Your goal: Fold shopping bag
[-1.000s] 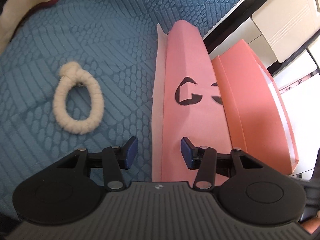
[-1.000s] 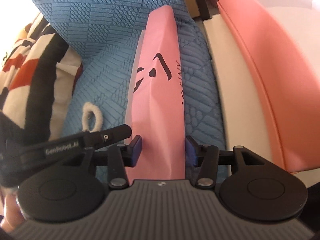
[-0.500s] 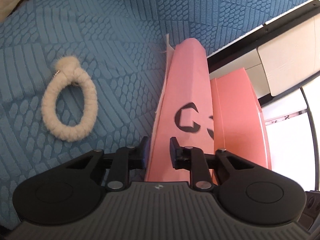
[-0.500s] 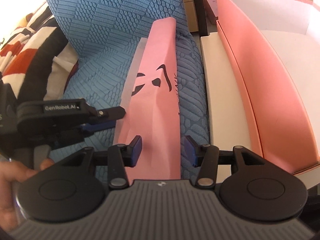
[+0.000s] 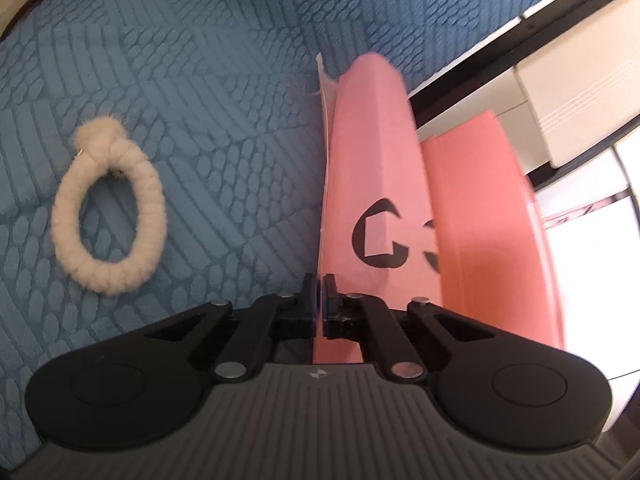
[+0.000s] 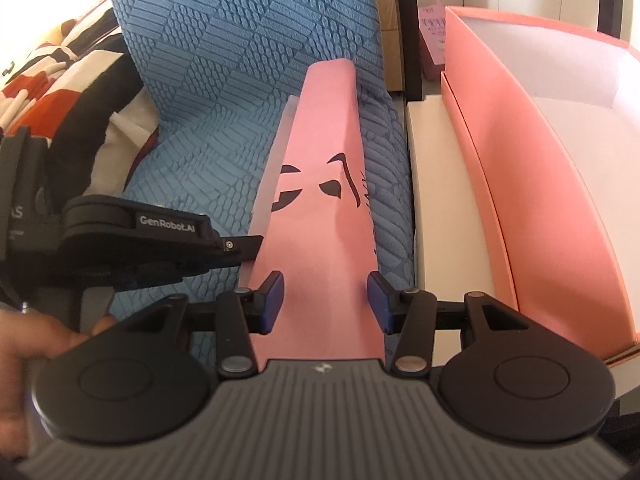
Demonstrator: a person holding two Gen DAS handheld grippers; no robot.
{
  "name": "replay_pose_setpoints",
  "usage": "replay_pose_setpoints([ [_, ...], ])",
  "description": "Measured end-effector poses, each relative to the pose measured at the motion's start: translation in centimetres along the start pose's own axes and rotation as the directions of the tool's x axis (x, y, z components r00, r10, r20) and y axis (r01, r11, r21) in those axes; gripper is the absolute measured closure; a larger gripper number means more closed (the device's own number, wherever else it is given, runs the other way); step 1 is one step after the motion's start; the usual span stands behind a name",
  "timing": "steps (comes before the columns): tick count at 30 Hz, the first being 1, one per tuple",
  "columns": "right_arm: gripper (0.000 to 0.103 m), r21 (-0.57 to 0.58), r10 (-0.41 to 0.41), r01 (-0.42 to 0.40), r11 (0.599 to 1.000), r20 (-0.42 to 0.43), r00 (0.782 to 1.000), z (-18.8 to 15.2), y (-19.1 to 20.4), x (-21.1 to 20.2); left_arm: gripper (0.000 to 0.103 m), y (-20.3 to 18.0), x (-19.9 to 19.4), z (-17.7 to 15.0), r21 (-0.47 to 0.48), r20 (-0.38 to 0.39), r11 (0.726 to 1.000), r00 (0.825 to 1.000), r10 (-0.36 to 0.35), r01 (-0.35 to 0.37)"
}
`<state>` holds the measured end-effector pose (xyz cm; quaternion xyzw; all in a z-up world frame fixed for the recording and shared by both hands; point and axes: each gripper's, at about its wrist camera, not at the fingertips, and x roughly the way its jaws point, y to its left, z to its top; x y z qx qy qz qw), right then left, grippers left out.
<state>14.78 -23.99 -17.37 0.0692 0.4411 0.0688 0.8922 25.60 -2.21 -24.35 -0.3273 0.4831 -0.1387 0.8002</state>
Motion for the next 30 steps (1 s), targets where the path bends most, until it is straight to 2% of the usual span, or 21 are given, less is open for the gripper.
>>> replay_pose_setpoints([
  [7, 0.054, 0.011, 0.008, -0.009, 1.0, 0.058, 0.998, 0.4, 0.5, -0.7, 0.101, -0.5, -2.9, 0.7, -0.017, 0.086, 0.996, 0.993, -0.082, 0.083],
  [11, 0.054, 0.007, 0.027, -0.028, 1.0, 0.103, 0.994, 0.8, 1.1, -1.5, 0.102, -0.6, -5.0, 0.6, -0.027, 0.127, 0.993, 0.986, -0.107, 0.111],
  [16, 0.054, -0.002, 0.055, -0.055, 0.998, 0.124, 0.991, 1.2, 2.1, -1.8, 0.102, -1.0, -8.2, 0.0, 0.012, 0.174, 0.992, 0.977, -0.126, 0.126],
  [21, 0.044, -0.036, 0.054, -0.051, 0.998, 0.103, 0.993, 1.1, 3.1, -1.2, 0.101, 0.0, -8.9, -0.5, -0.003, 0.15, 0.994, 0.983, -0.105, 0.106],
  [26, 0.043, -0.088, -0.003, 0.01, 0.996, 0.073, 0.997, 0.4, 3.9, -0.3, 0.1, 0.2, -7.7, -0.6, 0.006, 0.113, 0.996, 0.99, -0.087, 0.086],
  [28, 0.042, -0.119, -0.02, 0.028, 0.992, 0.066, 0.998, 0.1, 4.1, 0.0, 0.097, 0.2, -7.2, -0.6, 0.009, 0.1, 0.998, 0.993, -0.067, 0.067],
  [30, 0.041, -0.169, -0.043, 0.054, 0.984, 0.065, 0.997, -0.2, 4.6, 0.3, 0.08, 0.3, -6.6, -0.6, 0.004, 0.09, 0.999, 0.995, -0.041, 0.041],
])
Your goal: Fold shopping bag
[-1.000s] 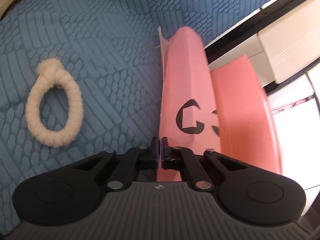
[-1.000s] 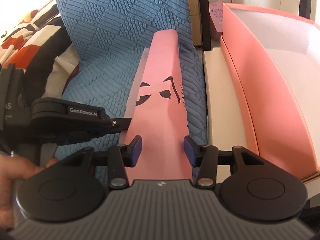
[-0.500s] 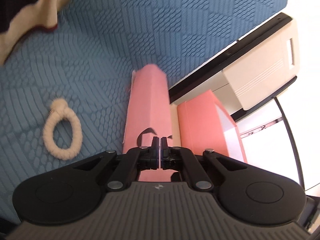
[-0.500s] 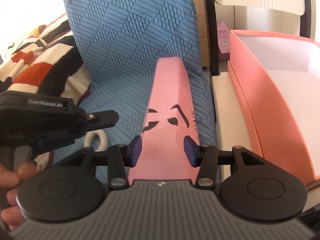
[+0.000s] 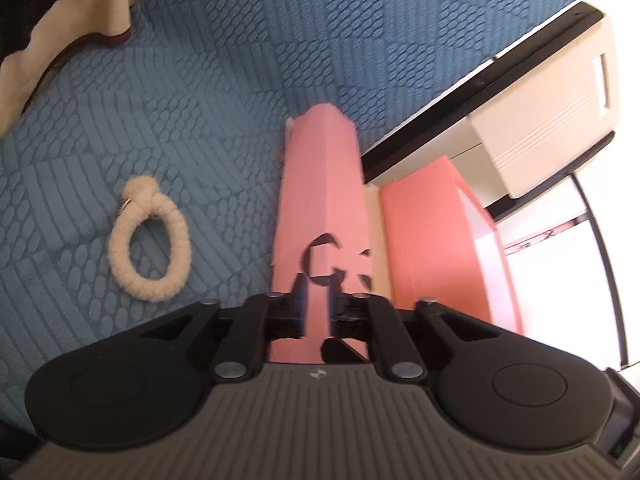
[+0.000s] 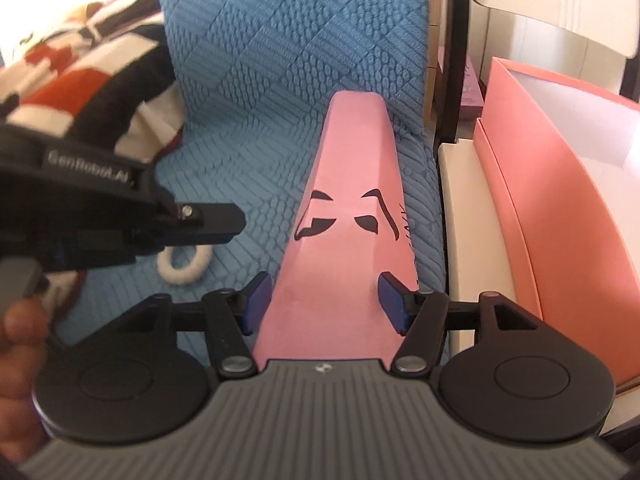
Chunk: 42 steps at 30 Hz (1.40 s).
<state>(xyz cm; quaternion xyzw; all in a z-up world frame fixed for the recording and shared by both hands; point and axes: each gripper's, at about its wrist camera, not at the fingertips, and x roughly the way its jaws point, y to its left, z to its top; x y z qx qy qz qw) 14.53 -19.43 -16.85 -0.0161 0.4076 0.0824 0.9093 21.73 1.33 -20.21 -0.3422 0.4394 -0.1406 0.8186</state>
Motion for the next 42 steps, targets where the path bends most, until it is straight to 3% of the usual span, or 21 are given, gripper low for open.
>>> replay_pose_setpoints([
  [2, 0.041, -0.052, -0.017, 0.018, 0.999, 0.008, 1.0, -0.2, 0.5, -0.2, 0.072, 0.3, 0.5, -0.1, -0.008, -0.008, 1.0, 1.0, 0.015, -0.015],
  [4, 0.037, -0.095, -0.006, 0.008, 0.995, 0.022, 1.0, -0.3, 0.8, -0.6, 0.071, 0.5, 0.8, -0.1, -0.014, -0.013, 1.0, 1.0, 0.025, -0.025],
  [6, 0.025, -0.136, 0.004, 0.001, 0.991, 0.035, 0.999, -0.5, 1.3, -1.0, 0.071, 0.7, 1.0, -0.1, -0.02, -0.014, 0.999, 0.999, 0.04, -0.04],
  [10, 0.02, -0.209, -0.013, 0.021, 0.978, 0.041, 0.999, -0.8, 2.5, -1.0, 0.07, 1.0, 1.3, 0.1, -0.036, -0.016, 0.997, 0.998, 0.062, -0.063],
  [12, 0.014, -0.259, -0.046, 0.052, 0.965, 0.027, 0.999, -1.1, 3.2, -0.5, 0.07, 1.1, 1.4, 0.0, -0.037, -0.017, 0.997, 0.998, 0.066, -0.067],
  [15, 0.014, -0.308, -0.127, 0.128, 0.943, 0.025, 0.992, -1.5, 3.9, 0.4, 0.067, 1.1, 1.5, -0.1, -0.034, -0.02, 0.997, 0.997, 0.073, -0.073],
  [18, 0.014, -0.303, -0.176, 0.171, 0.937, 0.011, 0.984, -1.5, 3.6, 0.9, 0.064, 1.4, 1.8, -0.3, -0.036, -0.029, 0.996, 0.997, 0.076, -0.077],
  [22, 0.016, -0.209, -0.172, 0.173, 0.962, 0.022, 0.985, -0.8, 1.8, 0.0, 0.061, 1.2, 2.8, -0.6, -0.036, -0.056, 0.997, 0.996, 0.067, -0.069],
  [24, 0.033, -0.17, -0.168, 0.169, 0.971, 0.021, 0.986, -0.7, 1.2, -0.4, 0.058, 1.1, 3.4, -0.8, -0.034, -0.075, 0.998, 0.996, 0.054, -0.057],
  [27, 0.052, -0.101, -0.156, 0.156, 0.983, 0.005, 0.988, -0.4, 0.0, -0.8, 0.057, 1.0, 4.1, -1.0, -0.031, -0.094, 0.998, 0.994, 0.054, -0.057],
  [33, 0.073, 0.02, -0.135, 0.135, 0.991, 0.006, 0.991, -0.1, -2.3, -1.6, 0.057, 0.7, 5.4, -1.4, -0.042, -0.108, 0.998, 0.994, 0.033, -0.038],
  [42, 0.08, 0.103, -0.097, 0.096, 0.99, 0.003, 0.995, 0.2, -3.8, -1.8, 0.057, -0.6, 7.6, -2.0, -0.072, -0.135, 0.996, 0.989, -0.057, 0.047],
])
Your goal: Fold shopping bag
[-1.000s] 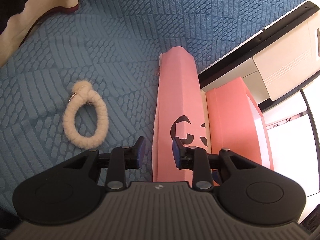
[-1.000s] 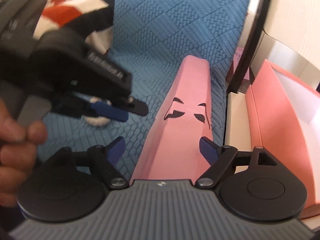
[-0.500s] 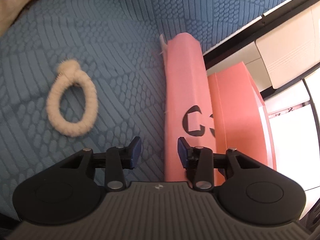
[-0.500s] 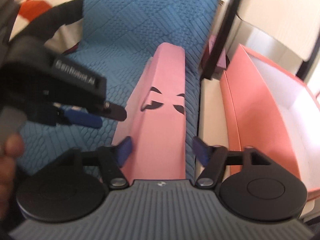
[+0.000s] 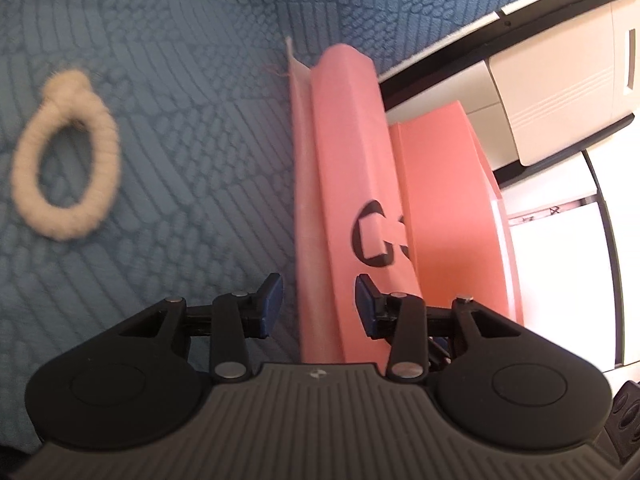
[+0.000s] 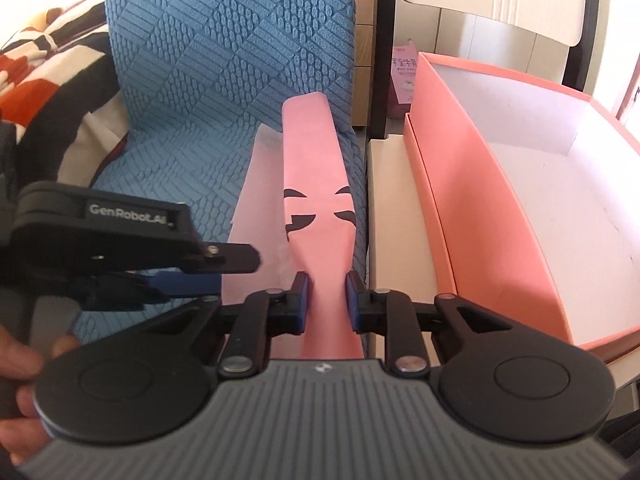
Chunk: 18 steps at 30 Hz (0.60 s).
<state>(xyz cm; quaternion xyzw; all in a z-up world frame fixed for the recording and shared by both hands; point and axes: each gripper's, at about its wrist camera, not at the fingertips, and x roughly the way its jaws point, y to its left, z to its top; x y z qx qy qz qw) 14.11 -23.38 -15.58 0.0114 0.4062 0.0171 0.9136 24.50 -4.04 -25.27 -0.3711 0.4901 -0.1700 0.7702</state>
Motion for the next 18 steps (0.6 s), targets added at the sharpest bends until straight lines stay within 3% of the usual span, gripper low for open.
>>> replay_pose_setpoints([
  [5, 0.081, 0.034, 0.038, -0.038, 0.999, 0.004, 0.999, 0.2, -0.4, -0.4, 0.062, -1.1, 1.8, 0.5, 0.081, -0.009, 0.995, 0.998, 0.055, -0.054],
  [10, 0.082, 0.049, 0.059, -0.061, 0.997, 0.027, 0.998, 0.4, -0.6, -0.8, 0.097, -0.8, 2.7, 0.8, 0.068, -0.029, 0.995, 0.997, 0.069, -0.067],
  [18, 0.082, 0.063, 0.098, -0.102, 0.993, 0.063, 0.993, 0.5, -0.3, -1.7, 0.103, -1.1, -0.2, 1.0, 0.038, 0.038, 0.999, 0.999, 0.007, -0.008],
])
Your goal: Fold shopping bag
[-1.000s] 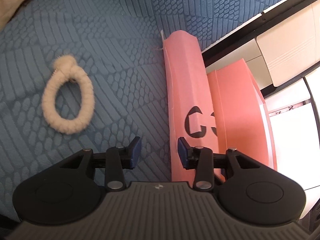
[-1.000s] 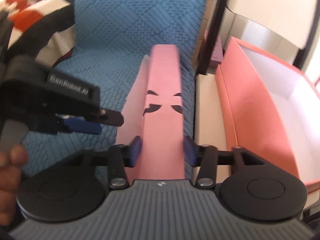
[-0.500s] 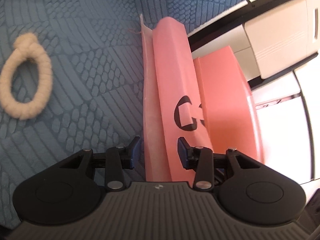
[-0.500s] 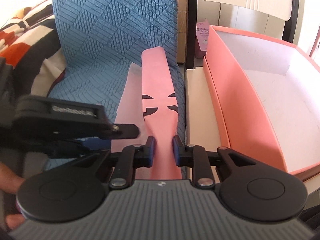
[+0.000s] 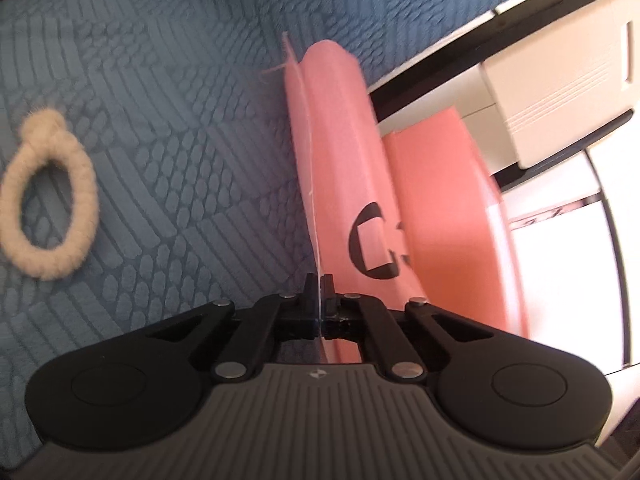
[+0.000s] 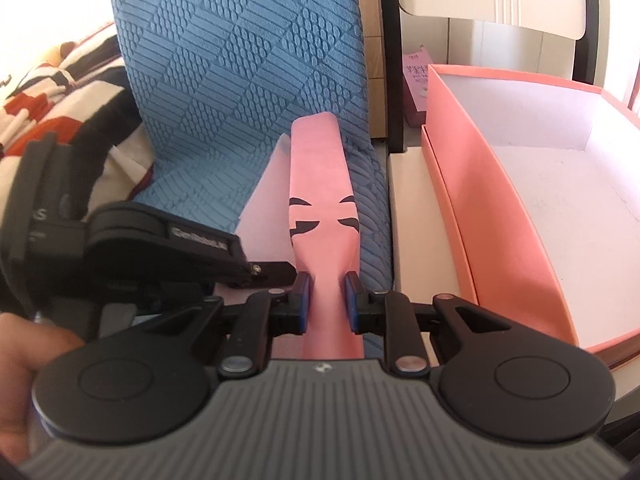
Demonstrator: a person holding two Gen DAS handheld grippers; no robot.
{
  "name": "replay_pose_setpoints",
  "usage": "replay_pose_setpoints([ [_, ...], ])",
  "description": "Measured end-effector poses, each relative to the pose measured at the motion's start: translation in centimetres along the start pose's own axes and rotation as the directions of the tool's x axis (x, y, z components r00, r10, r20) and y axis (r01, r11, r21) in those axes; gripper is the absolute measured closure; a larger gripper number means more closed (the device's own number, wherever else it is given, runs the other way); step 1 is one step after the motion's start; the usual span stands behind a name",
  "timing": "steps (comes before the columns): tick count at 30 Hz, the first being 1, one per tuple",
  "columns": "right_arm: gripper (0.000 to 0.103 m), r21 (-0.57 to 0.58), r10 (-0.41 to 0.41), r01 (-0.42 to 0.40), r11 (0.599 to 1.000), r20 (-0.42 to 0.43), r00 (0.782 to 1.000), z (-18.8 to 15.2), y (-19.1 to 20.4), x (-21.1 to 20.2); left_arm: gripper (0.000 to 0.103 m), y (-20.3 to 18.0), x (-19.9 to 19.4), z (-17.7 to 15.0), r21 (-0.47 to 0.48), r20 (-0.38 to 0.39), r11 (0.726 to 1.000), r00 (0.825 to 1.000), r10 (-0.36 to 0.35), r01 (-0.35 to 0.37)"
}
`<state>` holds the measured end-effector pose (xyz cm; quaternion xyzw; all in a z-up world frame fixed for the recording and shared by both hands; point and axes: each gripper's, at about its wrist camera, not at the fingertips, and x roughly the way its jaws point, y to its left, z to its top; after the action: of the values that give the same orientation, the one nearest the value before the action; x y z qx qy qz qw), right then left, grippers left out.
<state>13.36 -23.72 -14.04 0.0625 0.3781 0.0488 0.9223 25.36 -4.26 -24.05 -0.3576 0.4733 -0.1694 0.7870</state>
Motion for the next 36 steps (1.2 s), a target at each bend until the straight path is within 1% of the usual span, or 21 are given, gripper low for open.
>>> replay_pose_setpoints([
  [2, 0.082, 0.005, 0.019, -0.019, 1.0, 0.019, 1.0, 0.1, 0.2, -0.4, 0.103, -0.2, -1.2, 0.0, 0.004, 0.027, 1.0, 1.0, -0.011, 0.011],
  [5, 0.082, 0.01, 0.051, -0.052, 0.999, 0.049, 0.998, 0.2, 0.7, -1.0, 0.103, -0.1, -3.2, 0.1, -0.019, 0.063, 0.999, 0.997, -0.034, 0.035],
  [8, 0.082, 0.024, 0.094, -0.096, 0.995, 0.077, 0.993, 0.6, 1.1, -1.4, 0.103, 0.0, -5.5, 0.1, -0.009, 0.115, 0.999, 0.993, -0.032, 0.033],
  [10, 0.082, 0.047, 0.136, -0.141, 0.989, 0.092, 0.986, 0.9, 1.3, -1.4, 0.103, 0.1, -6.7, 0.2, -0.011, 0.147, 0.999, 0.989, -0.029, 0.031],
  [15, 0.082, 0.12, 0.24, -0.25, 0.961, 0.086, 0.967, 1.6, 1.8, -0.2, 0.103, 1.0, -9.4, 0.8, -0.029, 0.215, 1.0, 0.976, 0.005, 0.001],
  [17, 0.082, 0.155, 0.273, -0.281, 0.947, 0.076, 0.959, 1.9, 1.8, 0.8, 0.103, 1.4, -10.0, 1.2, -0.03, 0.237, 0.999, 0.971, 0.034, -0.028],
  [19, 0.082, 0.185, 0.305, -0.31, 0.932, 0.057, 0.951, 2.3, 1.8, 2.2, 0.103, 1.7, -10.2, 1.6, -0.035, 0.249, 0.998, 0.967, 0.052, -0.044],
  [21, 0.081, 0.197, 0.325, -0.326, 0.924, 0.038, 0.945, 2.6, 1.9, 3.4, 0.103, 1.8, -10.0, 2.2, -0.032, 0.255, 0.996, 0.963, 0.084, -0.078],
  [24, 0.078, 0.203, 0.308, -0.3, 0.932, -0.008, 0.951, 3.0, 2.1, 5.2, 0.103, 2.3, -9.4, 2.9, -0.038, 0.25, 0.992, 0.96, 0.126, -0.12],
  [26, 0.079, 0.213, 0.285, -0.268, 0.939, -0.049, 0.957, 3.1, 1.9, 6.5, 0.103, 2.9, -9.3, 3.5, -0.034, 0.247, 0.988, 0.956, 0.156, -0.153],
  [28, 0.079, 0.232, 0.269, -0.241, 0.943, -0.097, 0.958, 3.0, 1.6, 8.0, 0.103, 3.1, -8.7, 3.7, -0.028, 0.24, 0.983, 0.954, 0.182, -0.181],
  [30, 0.079, 0.25, 0.254, -0.217, 0.944, -0.124, 0.959, 2.7, 1.1, 8.7, 0.103, 3.3, -8.1, 4.0, -0.02, 0.233, 0.978, 0.951, 0.205, -0.206],
  [33, 0.079, 0.248, 0.252, -0.213, 0.945, -0.138, 0.958, 2.4, 0.8, 8.9, 0.103, 3.6, -7.6, 3.8, -0.021, 0.218, 0.974, 0.95, 0.223, -0.223],
  [36, 0.078, 0.211, 0.228, -0.197, 0.957, -0.131, 0.965, 2.4, 0.8, 8.3, 0.103, 3.8, -7.1, 3.8, -0.021, 0.203, 0.973, 0.952, 0.228, -0.229],
])
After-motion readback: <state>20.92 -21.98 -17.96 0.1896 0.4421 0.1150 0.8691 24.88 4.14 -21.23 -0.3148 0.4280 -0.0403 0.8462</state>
